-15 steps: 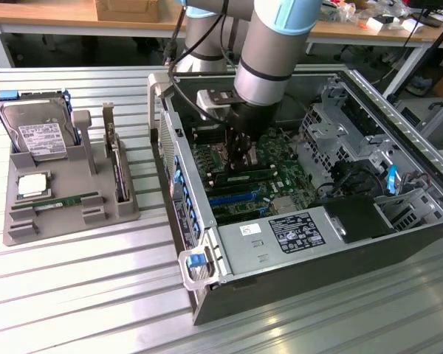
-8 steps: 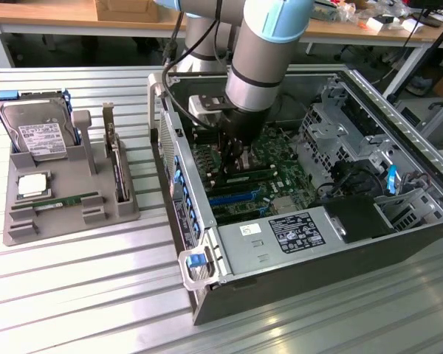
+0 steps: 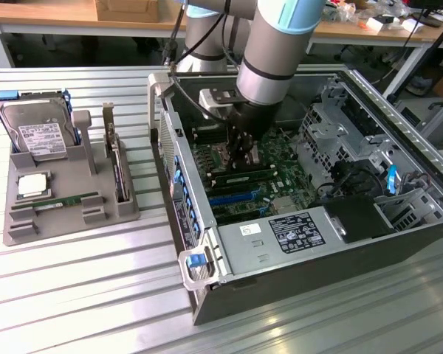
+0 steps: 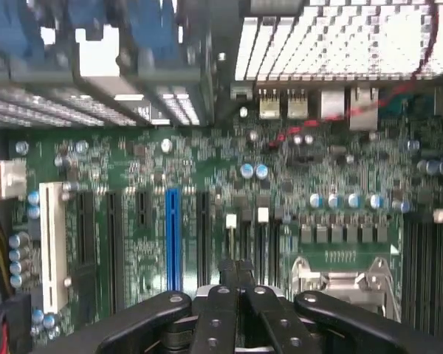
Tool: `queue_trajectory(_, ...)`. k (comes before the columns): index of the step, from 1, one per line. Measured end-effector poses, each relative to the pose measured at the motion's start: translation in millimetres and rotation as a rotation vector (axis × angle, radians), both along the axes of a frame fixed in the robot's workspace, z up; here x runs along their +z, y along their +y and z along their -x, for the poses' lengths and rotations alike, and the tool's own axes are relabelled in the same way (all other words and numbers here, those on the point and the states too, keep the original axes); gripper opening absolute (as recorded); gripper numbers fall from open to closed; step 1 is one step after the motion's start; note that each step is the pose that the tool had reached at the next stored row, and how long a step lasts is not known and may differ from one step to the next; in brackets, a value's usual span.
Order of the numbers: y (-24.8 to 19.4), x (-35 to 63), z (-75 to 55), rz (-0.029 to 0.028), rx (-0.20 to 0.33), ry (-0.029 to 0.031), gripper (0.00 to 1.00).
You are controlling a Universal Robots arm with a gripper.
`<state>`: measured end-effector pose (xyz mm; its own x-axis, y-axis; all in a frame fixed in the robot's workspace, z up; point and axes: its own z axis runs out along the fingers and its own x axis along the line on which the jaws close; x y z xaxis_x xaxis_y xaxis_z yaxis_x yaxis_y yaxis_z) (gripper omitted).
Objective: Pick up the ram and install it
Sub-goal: 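Press down the ram until it locks into place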
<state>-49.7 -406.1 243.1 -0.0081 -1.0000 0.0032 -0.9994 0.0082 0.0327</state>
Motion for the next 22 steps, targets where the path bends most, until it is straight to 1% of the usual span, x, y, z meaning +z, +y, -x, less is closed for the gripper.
queue_trajectory(3, -0.1, 0.0, -25.5, 0.0, 0.0, 0.0071, 0.11)
queue_trajectory(5, -0.1, 0.0, -37.0, 0.0001, 0.0, 0.0097, 0.11)
queue_trajectory(6, -0.1, 0.0, -45.1, 0.0001, 0.0, 0.0119, 0.11)
queue_trajectory(7, 0.0, 0.0, -54.2, 0.0001, 0.0, 0.0144, 0.11)
queue_trajectory(9, 0.0, 0.0, -79.8, 0.0001, 0.0, 0.0205, 0.11)
queue_trajectory(10, 0.0, 0.0, -88.3, 0.0001, 0.0, 0.0225, 0.11)
queue_trajectory(12, 0.0, 0.0, -106.2, 0.0001, 0.0, 0.0254, 0.11)
queue_trajectory(14, 0.0, 0.1, -117.6, 0.0001, 0.0, 0.0261, 0.11)
queue_trajectory(15, 0.0, 5.3, -119.2, 0.0, 0.0, 0.026, 0.11)
queue_trajectory(16, 0.0, 13.2, -119.3, 0.0, 0.0, 0.0261, 0.11)
queue_trajectory(17, 0.0, 23.6, -119.4, -0.0001, 0.0, 0.0261, 0.11)
queue_trajectory(20, 0.1, 34.5, -119.4, 0.0, 0.0, 0.0259, 0.11)
queue_trajectory(22, 0.1, 35.7, -119.4, -0.0001, 0.0, 0.0259, 0.11)
